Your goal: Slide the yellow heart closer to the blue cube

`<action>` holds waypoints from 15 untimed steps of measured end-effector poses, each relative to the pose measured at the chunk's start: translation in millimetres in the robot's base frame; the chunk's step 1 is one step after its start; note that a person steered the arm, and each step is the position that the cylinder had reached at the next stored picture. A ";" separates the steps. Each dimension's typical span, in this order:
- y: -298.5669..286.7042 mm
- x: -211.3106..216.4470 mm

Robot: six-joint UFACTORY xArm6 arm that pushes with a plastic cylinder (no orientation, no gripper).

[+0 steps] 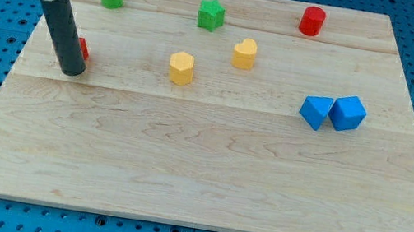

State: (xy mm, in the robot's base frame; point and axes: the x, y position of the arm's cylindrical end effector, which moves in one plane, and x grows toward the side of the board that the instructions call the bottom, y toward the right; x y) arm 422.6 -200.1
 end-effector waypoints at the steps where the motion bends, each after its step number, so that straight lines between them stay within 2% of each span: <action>1: 0.4 -11.8; 2: 4.8 -11.8; 3: 32.9 30.8; 4: 100.0 53.3; 6: 188.8 61.7; 7: 232.3 82.6; 8: 275.3 78.3; 9: 202.2 55.1; 11: 205.8 -63.8; 12: 217.3 -70.8; 13: 300.4 -70.7; 14: 234.9 -78.2; 15: 240.7 -108.7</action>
State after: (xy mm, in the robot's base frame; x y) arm 313.9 40.5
